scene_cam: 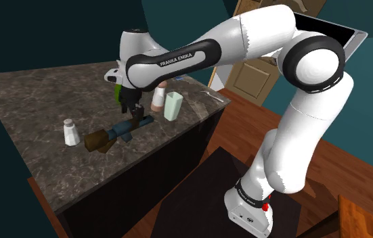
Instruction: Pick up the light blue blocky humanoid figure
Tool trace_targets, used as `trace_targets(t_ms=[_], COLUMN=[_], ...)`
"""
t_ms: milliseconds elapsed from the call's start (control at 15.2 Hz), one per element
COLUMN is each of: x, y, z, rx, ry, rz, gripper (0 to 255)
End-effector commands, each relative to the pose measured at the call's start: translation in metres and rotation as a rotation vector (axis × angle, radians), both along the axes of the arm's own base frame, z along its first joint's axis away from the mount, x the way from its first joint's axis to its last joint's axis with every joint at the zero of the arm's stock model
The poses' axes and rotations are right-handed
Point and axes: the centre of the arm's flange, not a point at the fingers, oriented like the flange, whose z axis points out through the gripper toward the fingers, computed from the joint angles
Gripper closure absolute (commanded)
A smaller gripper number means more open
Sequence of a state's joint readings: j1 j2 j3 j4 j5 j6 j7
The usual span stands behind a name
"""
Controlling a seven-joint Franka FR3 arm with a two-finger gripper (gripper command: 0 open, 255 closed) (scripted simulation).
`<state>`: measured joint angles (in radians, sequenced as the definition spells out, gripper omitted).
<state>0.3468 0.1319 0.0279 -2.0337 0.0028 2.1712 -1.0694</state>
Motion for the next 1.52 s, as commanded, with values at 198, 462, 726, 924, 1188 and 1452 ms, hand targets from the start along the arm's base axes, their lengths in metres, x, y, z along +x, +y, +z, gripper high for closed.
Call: trace_targets(t_ms=[198,462,726,924,1188,1452], x=[0.0,0.0,0.0,0.0,0.0,0.0], y=[0.019,0.019,0.019,0.019,0.019,0.019], z=[-0.028,-0.049,-0.052,-0.052,-0.052,-0.036], rx=[-0.004,-0.004,-0.004,-0.004,-0.004,-0.004], ry=[0.006,0.006,0.006,0.006,0.006,0.006], rz=[0.082,0.082,0.082,0.082,0.082,0.082], gripper=[0,0,255,255,255,255])
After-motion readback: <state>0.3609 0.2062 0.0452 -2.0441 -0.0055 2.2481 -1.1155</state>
